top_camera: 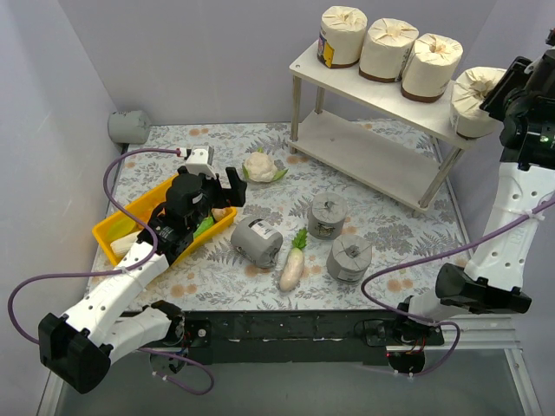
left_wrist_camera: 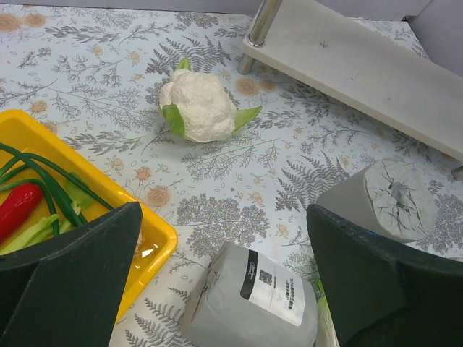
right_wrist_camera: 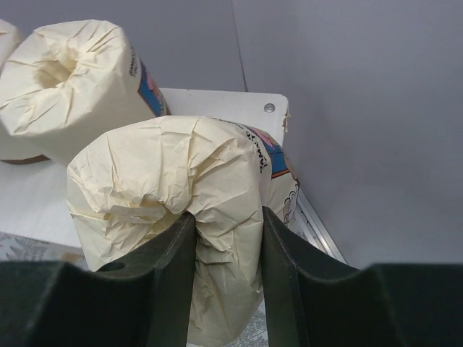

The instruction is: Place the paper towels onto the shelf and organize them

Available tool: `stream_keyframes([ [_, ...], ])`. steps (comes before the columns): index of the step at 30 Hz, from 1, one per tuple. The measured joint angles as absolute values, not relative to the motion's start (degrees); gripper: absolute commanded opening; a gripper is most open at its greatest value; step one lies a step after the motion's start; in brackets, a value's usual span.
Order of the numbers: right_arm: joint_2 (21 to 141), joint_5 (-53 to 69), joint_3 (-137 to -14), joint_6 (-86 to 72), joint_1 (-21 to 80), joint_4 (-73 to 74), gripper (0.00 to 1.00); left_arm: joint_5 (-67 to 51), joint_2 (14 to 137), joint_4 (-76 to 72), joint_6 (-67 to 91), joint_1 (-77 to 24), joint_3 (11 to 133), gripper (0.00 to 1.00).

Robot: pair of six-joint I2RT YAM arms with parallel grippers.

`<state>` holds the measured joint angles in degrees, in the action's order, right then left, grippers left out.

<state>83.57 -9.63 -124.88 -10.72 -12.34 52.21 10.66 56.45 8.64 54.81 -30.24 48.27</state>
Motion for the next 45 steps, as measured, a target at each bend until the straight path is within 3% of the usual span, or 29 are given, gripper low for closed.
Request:
stream_keyframes([
  [9, 87.7, 4.1, -126.3, -13.4, -24.1, 50.8, 0.25, 11.4, 56.4, 8.5, 54.6, -30.5, 48.3, 0.98],
  [17, 90.3, 10.4, -127.0, -16.6, -27.0, 48.3, 0.29, 11.4, 56.6, 8.5, 54.4, -30.5, 48.3, 0.98],
  [22, 92.2, 12.8, -127.5, -18.7, -27.0, 46.4, 0.48, 11.4, 56.6, 8.5, 54.2, -30.5, 48.3, 0.98],
  [28, 94.0, 13.2, -128.8, -19.7, -27.0, 45.2, 0.61, 11.4, 56.6, 8.5, 54.2, -30.5, 48.3, 0.98],
  [40, 94.0, 13.0, -129.3, -19.7, -27.0, 43.4, 0.62, 11.5, 56.6, 8.5, 54.2, -30.5, 48.3, 0.98],
  [45, 94.0, 12.9, -128.4, -19.6, -27.0, 41.7, 0.68, 11.6, 56.6, 8.5, 54.1, -30.5, 48.3, 0.98],
])
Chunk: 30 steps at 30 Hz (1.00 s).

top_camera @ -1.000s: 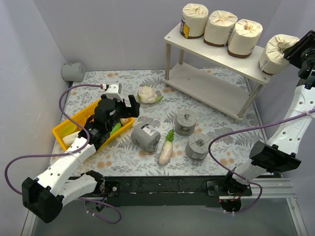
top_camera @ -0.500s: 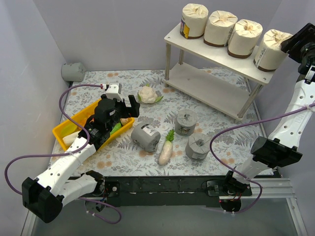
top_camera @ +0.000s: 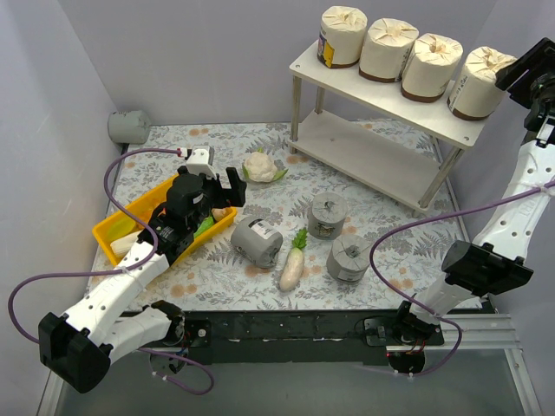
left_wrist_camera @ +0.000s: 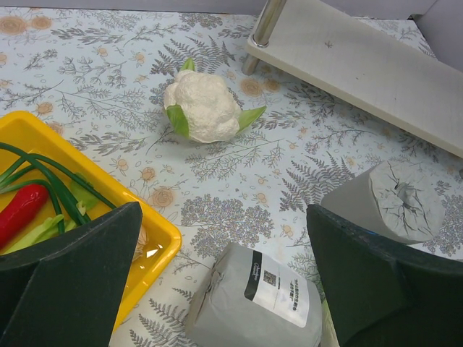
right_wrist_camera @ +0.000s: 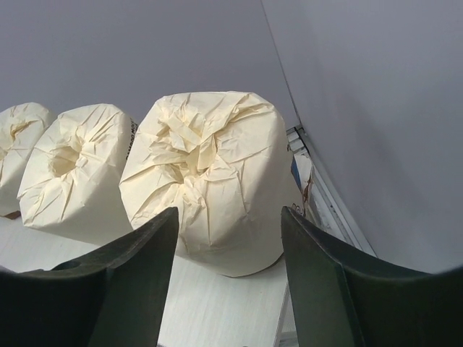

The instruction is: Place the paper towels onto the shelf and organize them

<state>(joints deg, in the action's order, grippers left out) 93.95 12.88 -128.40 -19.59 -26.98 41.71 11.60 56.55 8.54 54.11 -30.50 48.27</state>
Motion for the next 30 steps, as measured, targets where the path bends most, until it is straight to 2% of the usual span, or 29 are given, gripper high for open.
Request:
stream_keyframes([
  [6, 94.1, 11.9, -128.0, -19.6, -27.0, 40.4, 0.72, 11.6, 56.6, 8.5, 53.9, -30.5, 48.3, 0.98],
  [13, 95.1, 13.0, -127.4, -19.9, -27.0, 38.8, 0.61, 11.6, 56.6, 8.5, 53.9, -30.5, 48.3, 0.98],
  [30, 95.1, 16.6, -124.2, -21.1, -26.1, 35.8, 0.60, 11.6, 56.6, 8.5, 53.8, -30.5, 48.3, 0.98],
])
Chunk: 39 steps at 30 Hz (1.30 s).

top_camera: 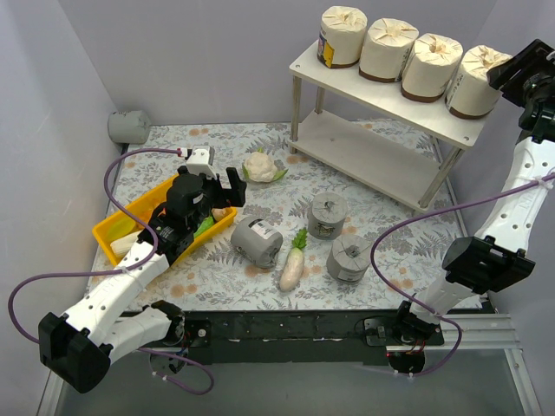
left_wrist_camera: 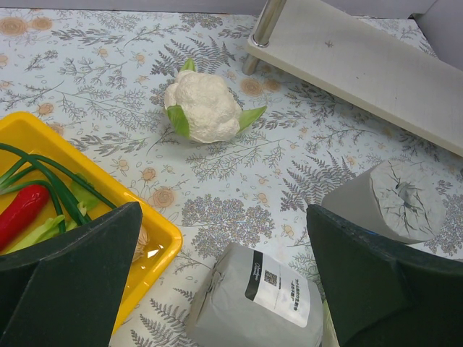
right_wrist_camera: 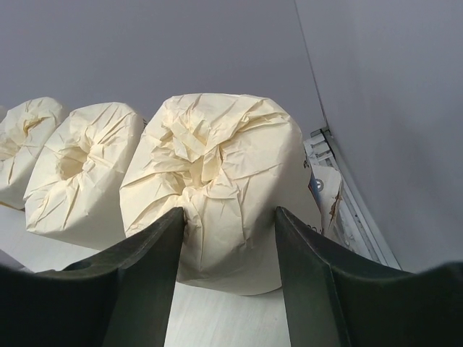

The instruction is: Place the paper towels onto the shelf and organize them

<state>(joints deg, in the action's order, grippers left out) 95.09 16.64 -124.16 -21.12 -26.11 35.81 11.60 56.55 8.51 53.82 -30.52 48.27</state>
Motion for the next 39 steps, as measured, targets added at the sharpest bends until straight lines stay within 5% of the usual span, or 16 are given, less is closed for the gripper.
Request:
stream_keyframes([
  [8, 95.1, 18.2, -123.5, -21.3, -26.1, 34.7, 0.61, 11.6, 56.6, 8.5, 53.8, -30.5, 48.3, 0.98],
  [12, 95.1, 18.2, -123.5, -21.6, -26.1, 34.7, 0.81, 12.0, 56.5, 8.5, 53.8, -30.5, 48.3, 0.98],
  [17, 94.8, 17.4, -123.5, -21.7, -26.1, 36.1, 0.85, 13.3, 56.4, 8.5, 53.8, -30.6, 48.3, 0.98],
  [32, 77.0, 14.0, -112.4, -19.3, -24.6, 37.1, 0.78, 20.2, 52.4, 8.2, 54.3, -30.6, 48.2, 0.98],
  [39, 69.5, 12.1, -102.3, -16.2, -11.8, 37.7, 0.77, 22.6, 51.8, 8.1, 54.9, -30.6, 48.2, 0.98],
])
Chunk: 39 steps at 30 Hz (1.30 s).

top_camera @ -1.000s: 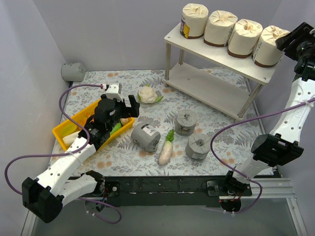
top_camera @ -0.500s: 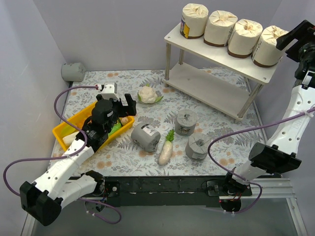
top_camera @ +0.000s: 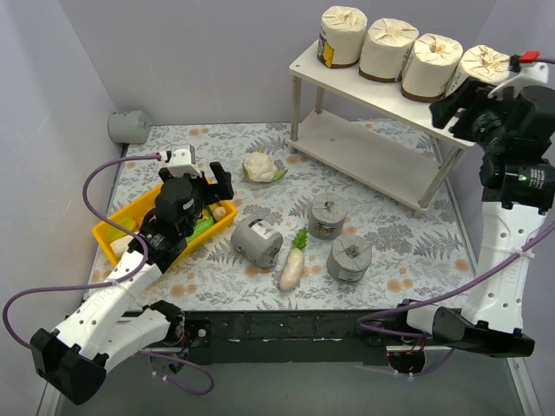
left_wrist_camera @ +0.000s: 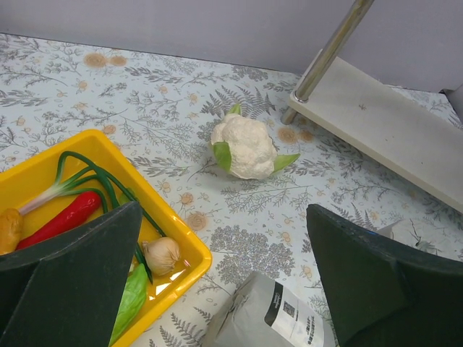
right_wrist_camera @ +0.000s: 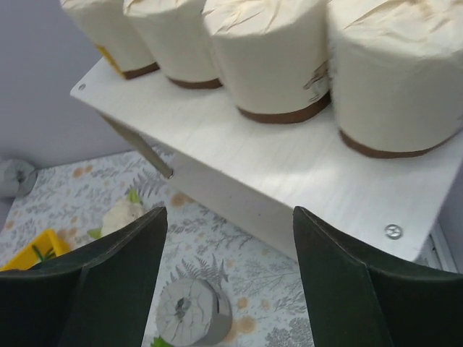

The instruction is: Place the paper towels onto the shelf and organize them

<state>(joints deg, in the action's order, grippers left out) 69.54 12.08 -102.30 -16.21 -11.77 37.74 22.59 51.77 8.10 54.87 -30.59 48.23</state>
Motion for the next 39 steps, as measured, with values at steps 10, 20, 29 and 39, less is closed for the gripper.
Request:
stream_keyframes([
  [10, 65.3, 5.3, -85.8, -13.5, 12.1, 39.4, 0.72, 23.6, 51.6, 8.1, 55.2, -30.6, 48.2, 0.98],
  [20, 61.1, 6.2, -60.2, -23.6, 34.1, 25.6, 0.71, 29.3, 49.1, 8.1, 56.4, -30.6, 47.4, 0.98],
  [29, 59.9, -2.3, -42.5, -42.4, 53.0, -1.1, 0.75, 37.0, 39.8, 5.1, 56.4, -30.6, 43.5, 0.98],
  [39, 65.9, -13.8, -36.7, -55.6, 59.9, -11.8, 0.78, 38.2, 40.3, 4.0, 56.2, -30.6, 43.5, 0.98],
])
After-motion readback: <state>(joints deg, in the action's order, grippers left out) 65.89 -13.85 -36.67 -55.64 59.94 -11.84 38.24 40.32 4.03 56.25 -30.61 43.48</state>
